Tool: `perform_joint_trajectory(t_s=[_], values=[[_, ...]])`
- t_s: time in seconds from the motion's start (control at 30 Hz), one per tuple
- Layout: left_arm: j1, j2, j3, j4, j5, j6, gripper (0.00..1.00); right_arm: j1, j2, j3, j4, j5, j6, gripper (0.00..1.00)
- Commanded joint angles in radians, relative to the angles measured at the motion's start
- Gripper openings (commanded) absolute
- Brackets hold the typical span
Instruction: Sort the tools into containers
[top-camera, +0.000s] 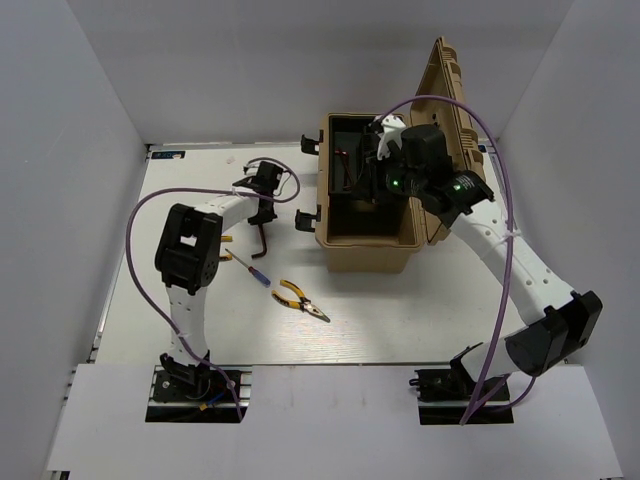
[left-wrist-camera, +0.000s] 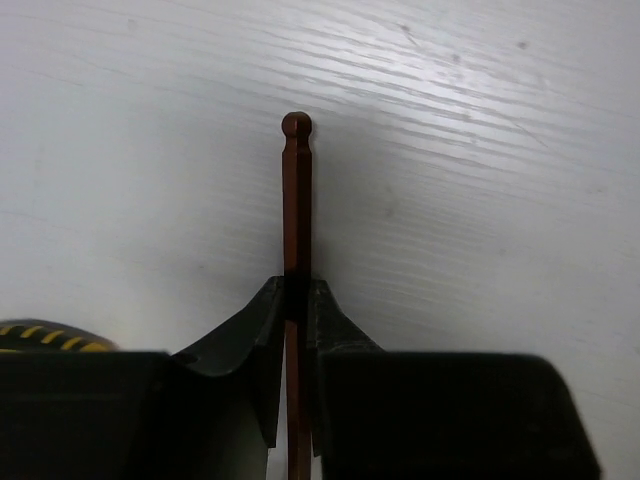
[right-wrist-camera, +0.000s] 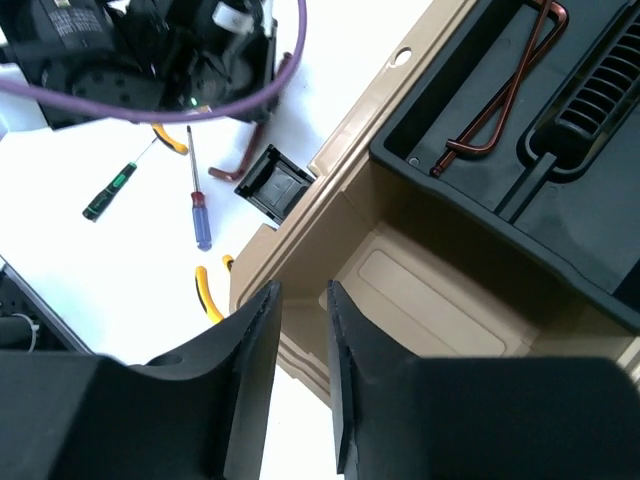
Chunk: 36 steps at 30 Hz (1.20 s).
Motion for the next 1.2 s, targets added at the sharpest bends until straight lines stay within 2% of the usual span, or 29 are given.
perform_joint_trajectory(t_s=[0.0,0.4,0.5,0.57,0.6,0.63,0.67,0.8,0.93,1.17], values=[[0.035,-0.105,0.062,-0.053,-0.007,0.044,0.00,-0.004,-0.035,-0.016,0.011,-0.013,-0.018,0.32],[0.054,-0.245,0.136,-0.033,0.148,0.104,0.00,-0.003,-0.030,-0.033,0.020,-0.025,-0.023,0.34],[0.054,-0.271,0.193,-0.033,0.158,0.125,0.00,-0.006,-0.029,-0.039,0.020,-0.062,-0.076,0.40],[0.054,-0.289,0.223,-0.019,0.194,0.139,0.00,0.003,-0.027,-0.034,0.005,-0.093,-0.150,0.40],[0.045,-0.302,0.240,-0.010,0.203,0.148,0.00,0.005,-0.027,-0.036,0.001,-0.105,-0.191,0.35],[0.045,-0.302,0.287,-0.010,0.213,0.148,0.00,0.005,-0.027,-0.040,-0.002,-0.110,-0.207,0.09],[0.034,-0.302,0.314,-0.010,0.240,0.157,0.00,0.005,-0.030,-0.039,-0.006,-0.104,-0.223,0.00],[0.034,-0.267,0.429,0.021,0.377,0.148,0.00,0.005,-0.038,-0.062,-0.011,-0.070,-0.308,0.00],[0.023,-0.202,0.559,0.058,0.482,0.109,0.00,0.008,-0.053,-0.105,-0.005,-0.058,-0.323,0.00],[0.005,-0.102,0.644,0.228,0.719,0.023,0.00,0.005,-0.085,-0.154,0.001,-0.045,-0.336,0.00]])
